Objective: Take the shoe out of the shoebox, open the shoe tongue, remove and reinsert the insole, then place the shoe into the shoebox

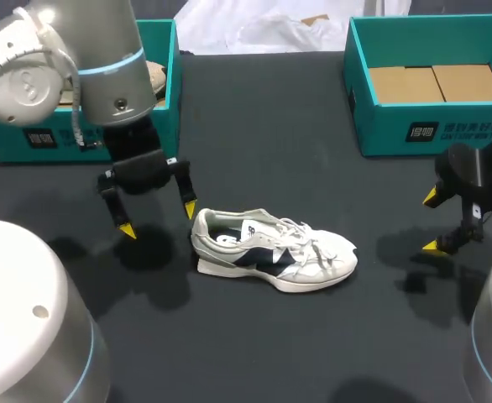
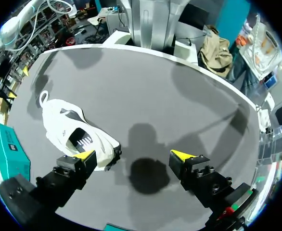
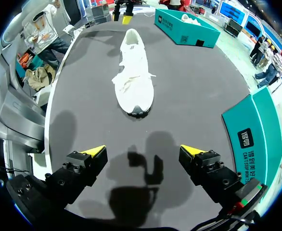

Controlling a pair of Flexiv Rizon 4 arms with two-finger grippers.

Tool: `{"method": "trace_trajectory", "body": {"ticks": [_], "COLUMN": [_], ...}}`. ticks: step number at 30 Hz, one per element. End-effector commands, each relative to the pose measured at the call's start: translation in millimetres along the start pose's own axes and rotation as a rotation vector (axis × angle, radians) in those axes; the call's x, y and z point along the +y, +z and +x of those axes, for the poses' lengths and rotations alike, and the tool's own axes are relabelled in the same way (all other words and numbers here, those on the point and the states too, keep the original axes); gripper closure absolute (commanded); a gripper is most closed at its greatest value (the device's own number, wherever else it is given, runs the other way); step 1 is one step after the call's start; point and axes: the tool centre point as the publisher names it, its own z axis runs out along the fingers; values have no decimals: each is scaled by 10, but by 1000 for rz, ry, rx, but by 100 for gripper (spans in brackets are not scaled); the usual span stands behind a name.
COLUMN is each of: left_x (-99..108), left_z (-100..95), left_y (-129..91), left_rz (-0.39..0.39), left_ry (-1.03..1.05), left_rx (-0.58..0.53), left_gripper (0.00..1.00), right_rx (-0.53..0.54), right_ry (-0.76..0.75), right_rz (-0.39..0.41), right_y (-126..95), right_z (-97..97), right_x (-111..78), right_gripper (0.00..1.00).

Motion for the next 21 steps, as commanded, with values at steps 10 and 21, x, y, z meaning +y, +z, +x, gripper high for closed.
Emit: {"method": "trace_trajectory", "body": {"ticks": [10,21], "left_x": [146,201], "left_z": [134,236], "left_y": [77,287], "left_rz": [141,305], "left_ry": [-208,-389], "left_rx": [-185,-308], "left_gripper": [0,0], "right_rx": [-3,-3], "right_ry": [-1,-1], "right_rz": [0,0], "right_y": [0,0], "right_z": [17,17], "right_x": [-7,-7], "right_gripper": [0,0]}}
